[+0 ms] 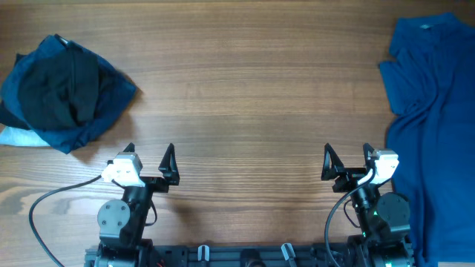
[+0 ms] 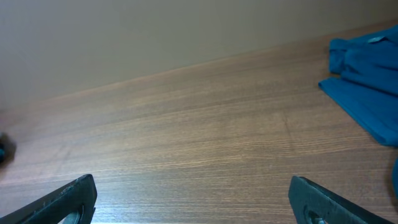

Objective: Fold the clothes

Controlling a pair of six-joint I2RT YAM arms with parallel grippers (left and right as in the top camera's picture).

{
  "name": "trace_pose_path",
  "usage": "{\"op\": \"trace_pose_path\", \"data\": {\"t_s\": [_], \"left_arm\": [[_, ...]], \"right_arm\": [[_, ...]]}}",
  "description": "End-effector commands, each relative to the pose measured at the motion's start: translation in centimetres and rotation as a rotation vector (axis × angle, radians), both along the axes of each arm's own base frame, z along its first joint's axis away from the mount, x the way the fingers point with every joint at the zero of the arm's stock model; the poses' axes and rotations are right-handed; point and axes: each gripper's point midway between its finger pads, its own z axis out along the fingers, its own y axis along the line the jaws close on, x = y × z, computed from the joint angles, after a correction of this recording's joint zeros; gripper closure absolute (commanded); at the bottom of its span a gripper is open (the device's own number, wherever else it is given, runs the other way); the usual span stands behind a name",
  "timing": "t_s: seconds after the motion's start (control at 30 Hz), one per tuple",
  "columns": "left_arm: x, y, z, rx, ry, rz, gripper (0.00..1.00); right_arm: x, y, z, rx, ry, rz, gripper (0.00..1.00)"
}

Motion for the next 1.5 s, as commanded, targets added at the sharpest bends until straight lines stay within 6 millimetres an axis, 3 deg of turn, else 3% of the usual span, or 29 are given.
{"op": "trace_pose_path", "data": {"t_s": [0.0,0.8,0.9,1.03,1.13,1.23,1.27,1.37,1.47], "left_arm": [[0.0,0.0,-0.2,-0.008,0.0,0.001,0.0],[0.0,0.0,-0.2,-0.008,-0.001,0.001,0.0],[0.0,0.0,-0.2,-0.009,-0.001,0.001,0.0],[-0.1,-0.6,-0.2,-0.013,0.0,-0.03,0.0],[-0.2,-1.5,-0.1,-0.02,-0.001,-0.081,0.0],[-0.4,-2.1,0.0,-0.024,-0.005,-0.117,0.0],[-0.4,-2.3,0.0,-0.026,-0.006,-0.131,0.0],[-0.7,-3.1,0.1,-0.031,-0.008,-0.179,0.0],[-0.7,-3.2,0.2,-0.032,-0.009,-0.185,0.0]], "right_arm": [[0.0,-0.2,0.4,0.006,-0.013,-0.013,0.0],[0.0,-0.2,0.4,0.004,-0.014,-0.013,0.0],[0.2,-2.2,0.6,-0.066,-0.028,-0.119,0.0],[0.1,-2.1,0.5,-0.062,-0.023,-0.114,0.0],[0.1,-1.7,0.4,0.161,-0.004,-0.131,0.0],[0.0,-0.2,0.3,0.593,0.062,-0.129,0.0],[0.0,-0.2,0.3,0.665,0.073,-0.141,0.0],[-0.1,0.3,0.4,0.791,0.099,-0.135,0.0],[-0.2,1.0,0.5,0.789,0.111,-0.096,0.0]]}}
